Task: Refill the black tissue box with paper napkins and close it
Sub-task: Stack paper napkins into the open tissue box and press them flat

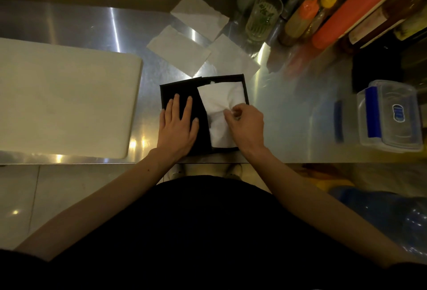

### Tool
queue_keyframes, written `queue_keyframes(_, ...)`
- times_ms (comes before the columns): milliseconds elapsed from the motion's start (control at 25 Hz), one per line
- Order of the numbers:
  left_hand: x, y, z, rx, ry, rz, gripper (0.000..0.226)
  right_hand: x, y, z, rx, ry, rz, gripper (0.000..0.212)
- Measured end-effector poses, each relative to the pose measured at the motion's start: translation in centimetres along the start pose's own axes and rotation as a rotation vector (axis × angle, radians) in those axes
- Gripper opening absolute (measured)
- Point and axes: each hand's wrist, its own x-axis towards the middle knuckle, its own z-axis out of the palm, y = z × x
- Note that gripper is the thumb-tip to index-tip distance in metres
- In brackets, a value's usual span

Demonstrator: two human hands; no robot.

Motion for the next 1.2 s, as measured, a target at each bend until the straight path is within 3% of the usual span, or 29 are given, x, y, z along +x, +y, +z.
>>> queue_keyframes(280, -0.1, -0.2, -0.1, 0.001, -0.004, 0.001, 0.060, -0.3, -0.3, 2.1, -0.413, -0.160, -0.027, 0.048)
queue_keyframes(440, 0.0, -0.1, -0.2, 0.006, -0.004, 0.007, 0.060, 0.1, -0.9, 2.1, -0.393, 0.079, -0.307, 0.041)
queue_keyframes(640, -0.1, -0.3, -0.3, 0.019, -0.014, 0.018, 0.061, 1.9, 0.8, 3.4, -0.599, -0.332, -0.367, 0.059)
queue_keyframes(720, -0.1, -0.2, -0.4, 0.022, -0.023, 0.021, 0.061, 2.5, 1.5, 3.9, -0.653, -0.404, -0.374, 0.062)
queue_keyframes(1200, -0.3, -0.2, -0.3, 0.043, -0.043, 0.001, 0.060, 3.1, 2.3, 5.4, -0.746, -0.486, -0.321, 0.072)
